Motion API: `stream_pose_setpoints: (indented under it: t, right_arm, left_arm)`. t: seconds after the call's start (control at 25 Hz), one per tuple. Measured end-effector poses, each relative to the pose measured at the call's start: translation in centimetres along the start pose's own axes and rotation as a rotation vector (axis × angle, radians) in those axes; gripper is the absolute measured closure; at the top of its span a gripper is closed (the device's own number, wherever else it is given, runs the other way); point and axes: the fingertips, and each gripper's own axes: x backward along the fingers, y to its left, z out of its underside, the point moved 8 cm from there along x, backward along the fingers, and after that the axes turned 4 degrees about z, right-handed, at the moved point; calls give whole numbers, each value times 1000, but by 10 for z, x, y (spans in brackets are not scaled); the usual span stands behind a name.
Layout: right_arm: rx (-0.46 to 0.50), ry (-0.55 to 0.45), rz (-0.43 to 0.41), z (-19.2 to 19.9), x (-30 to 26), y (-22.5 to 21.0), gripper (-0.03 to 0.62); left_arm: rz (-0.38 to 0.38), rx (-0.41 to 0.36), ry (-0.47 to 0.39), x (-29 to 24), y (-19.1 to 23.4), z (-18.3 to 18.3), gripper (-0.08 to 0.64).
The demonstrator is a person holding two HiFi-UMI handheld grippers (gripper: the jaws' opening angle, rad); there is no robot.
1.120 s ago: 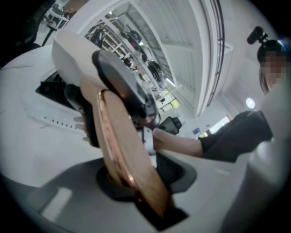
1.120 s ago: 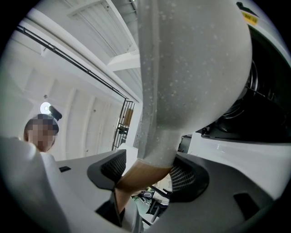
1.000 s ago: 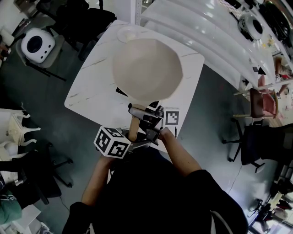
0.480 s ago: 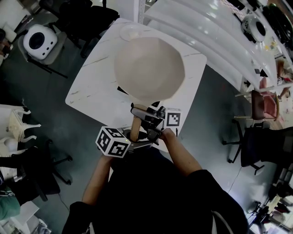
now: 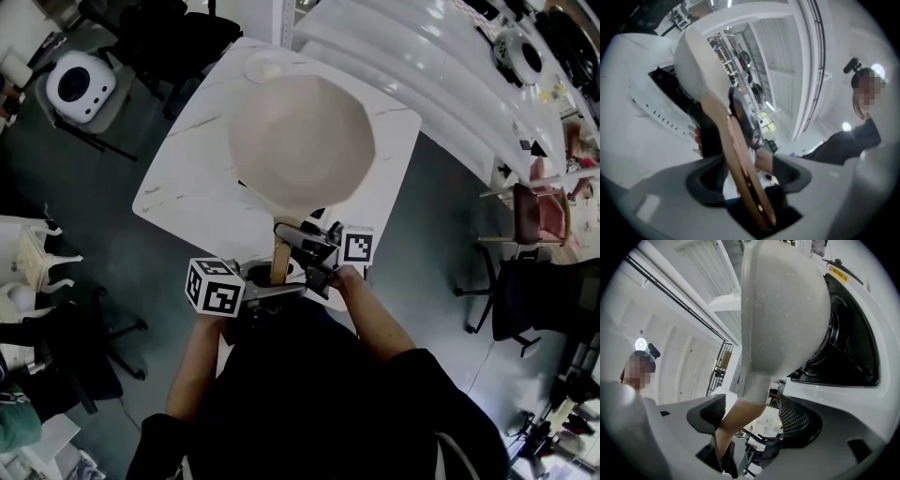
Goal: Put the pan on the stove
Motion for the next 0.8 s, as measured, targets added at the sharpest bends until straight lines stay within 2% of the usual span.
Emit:
stream_pose_setpoints:
  t: [0.2, 0.28, 0.36, 0.6, 0.8]
  right_arm:
    - [-39, -45, 9, -7, 3, 3, 293]
    - [-47, -47, 8, -7, 3, 5, 293]
    - [-45, -57, 13, -8, 3, 6, 293]
    - [39, -63, 86, -18, 0, 11, 298]
    - [20, -88, 107, -23, 6, 10, 299]
  left_arm:
    - [6, 5, -27, 0, -2, -2, 270]
    - [-4, 4, -32, -1, -2, -4, 362]
    - [-18, 16, -26, -1, -1, -6, 407]
    - [-32, 39, -7, -8, 0, -9, 408]
    - [-28, 44, 20, -20, -1, -15, 410]
